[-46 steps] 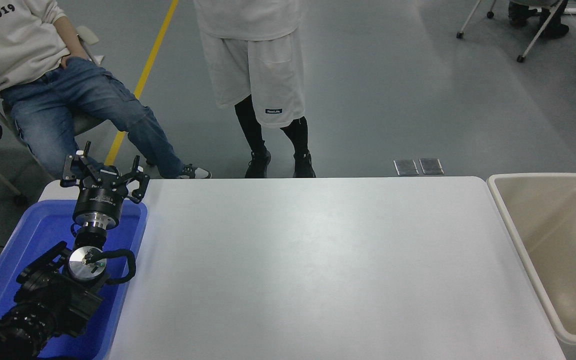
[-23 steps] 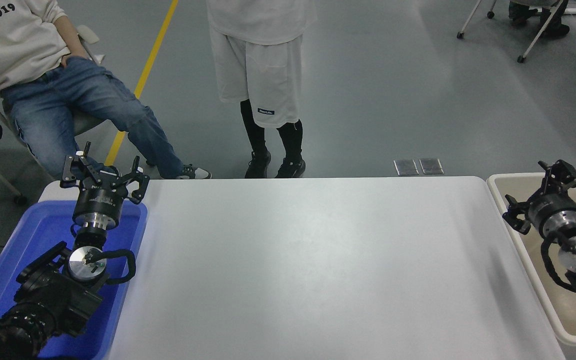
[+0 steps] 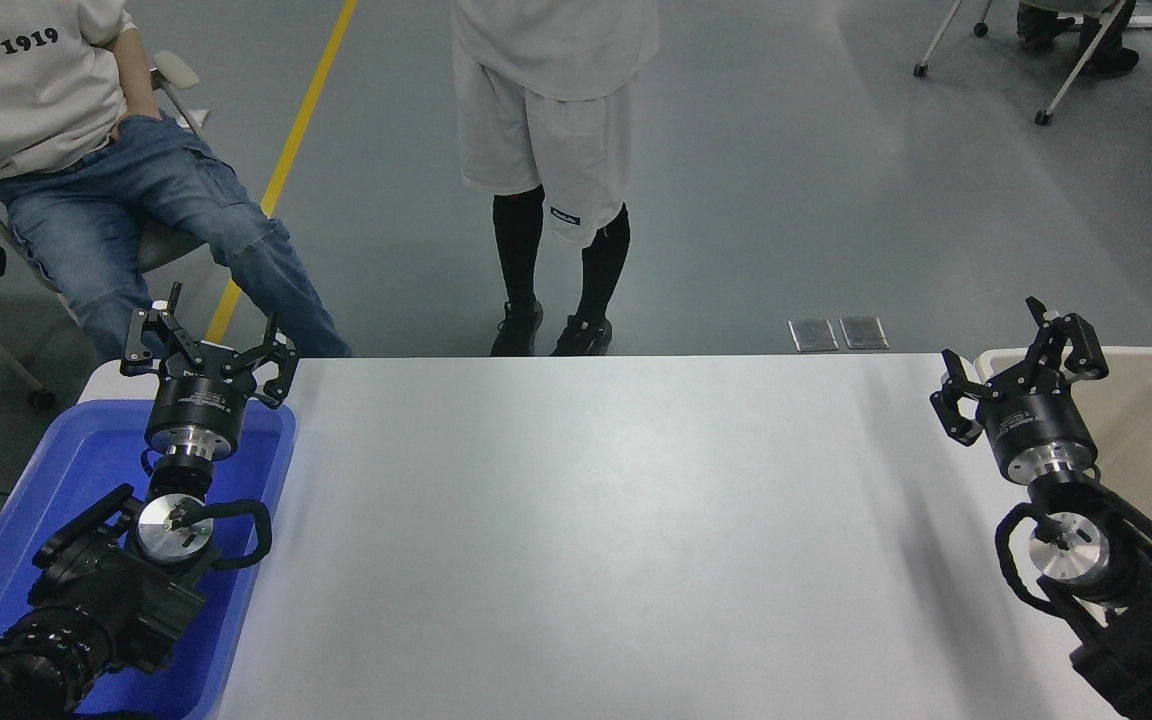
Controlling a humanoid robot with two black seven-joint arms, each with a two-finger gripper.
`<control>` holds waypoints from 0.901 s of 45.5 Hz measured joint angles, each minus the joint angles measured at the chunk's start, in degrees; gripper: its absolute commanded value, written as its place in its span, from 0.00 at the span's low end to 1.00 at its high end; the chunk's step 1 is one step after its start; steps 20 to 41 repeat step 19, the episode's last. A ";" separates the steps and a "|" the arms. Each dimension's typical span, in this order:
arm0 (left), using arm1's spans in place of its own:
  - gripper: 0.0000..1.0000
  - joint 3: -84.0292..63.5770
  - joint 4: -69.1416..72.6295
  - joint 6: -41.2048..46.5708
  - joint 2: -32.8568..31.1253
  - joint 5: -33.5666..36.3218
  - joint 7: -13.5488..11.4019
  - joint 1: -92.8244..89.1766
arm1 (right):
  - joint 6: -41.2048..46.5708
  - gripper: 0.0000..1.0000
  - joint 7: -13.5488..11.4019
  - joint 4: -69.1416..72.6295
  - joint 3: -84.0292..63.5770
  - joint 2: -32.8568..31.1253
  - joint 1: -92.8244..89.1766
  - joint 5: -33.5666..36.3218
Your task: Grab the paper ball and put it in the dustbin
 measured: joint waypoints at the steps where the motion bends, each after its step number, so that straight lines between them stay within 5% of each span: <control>1: 0.99 0.00 0.00 0.00 0.00 0.00 0.00 0.00 | 0.00 1.00 0.22 0.00 -0.26 0.11 0.07 -0.04; 41: 0.99 0.01 -0.02 -0.15 0.02 0.07 0.07 0.00 | 0.34 1.00 2.37 -0.08 -2.73 0.35 -0.82 -0.28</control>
